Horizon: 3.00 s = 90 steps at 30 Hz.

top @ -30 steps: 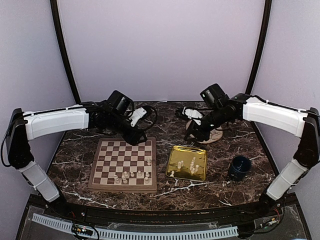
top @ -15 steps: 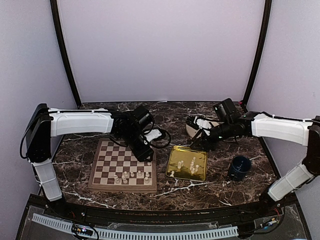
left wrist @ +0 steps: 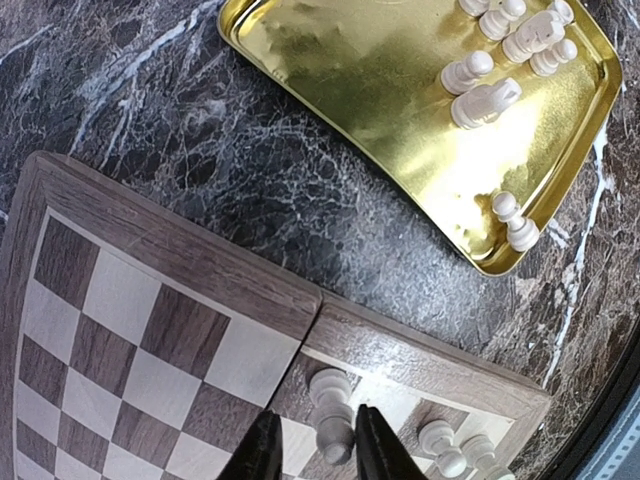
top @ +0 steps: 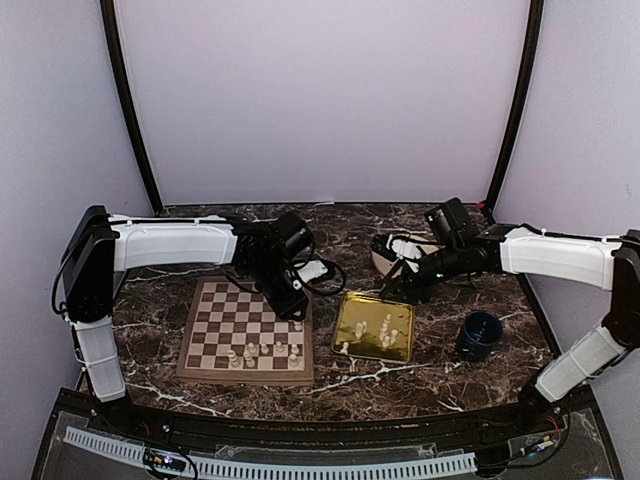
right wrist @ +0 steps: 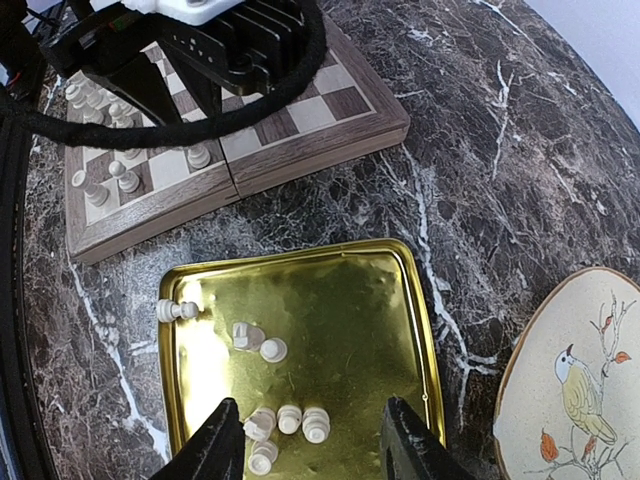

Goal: Set up the chess pieces on the board
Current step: Pick up the bishop from the chessboard, then place the bishop on f1.

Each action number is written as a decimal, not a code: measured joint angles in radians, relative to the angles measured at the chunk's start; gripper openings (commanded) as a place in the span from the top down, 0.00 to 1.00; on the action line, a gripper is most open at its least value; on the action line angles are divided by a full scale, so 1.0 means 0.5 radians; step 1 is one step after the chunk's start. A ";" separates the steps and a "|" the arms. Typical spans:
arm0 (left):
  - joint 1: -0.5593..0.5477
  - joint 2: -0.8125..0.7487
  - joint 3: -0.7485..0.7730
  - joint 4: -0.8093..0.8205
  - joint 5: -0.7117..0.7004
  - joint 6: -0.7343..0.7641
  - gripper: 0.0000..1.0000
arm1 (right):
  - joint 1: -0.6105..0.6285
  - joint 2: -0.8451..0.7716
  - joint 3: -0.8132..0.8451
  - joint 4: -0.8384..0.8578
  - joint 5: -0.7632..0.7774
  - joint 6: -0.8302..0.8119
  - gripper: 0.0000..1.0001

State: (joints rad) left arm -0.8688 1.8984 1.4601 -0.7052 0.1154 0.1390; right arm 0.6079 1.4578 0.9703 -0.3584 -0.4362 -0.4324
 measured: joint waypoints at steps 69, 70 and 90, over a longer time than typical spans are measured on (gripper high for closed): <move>-0.346 -0.360 -0.504 -0.311 -0.143 -0.123 0.90 | 0.000 0.156 0.054 -0.054 -0.060 -0.031 0.53; -0.346 -0.360 -0.504 -0.311 -0.150 -0.121 0.90 | 0.000 0.156 0.056 -0.060 -0.063 -0.032 0.53; -0.354 -0.361 -0.505 -0.301 -0.274 -0.122 0.79 | 0.000 0.175 0.064 -0.069 -0.077 -0.037 0.53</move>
State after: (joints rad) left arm -1.0458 1.7180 1.2076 -0.8558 -0.0216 0.0780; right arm 0.6079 1.5452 1.0023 -0.3927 -0.4747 -0.4507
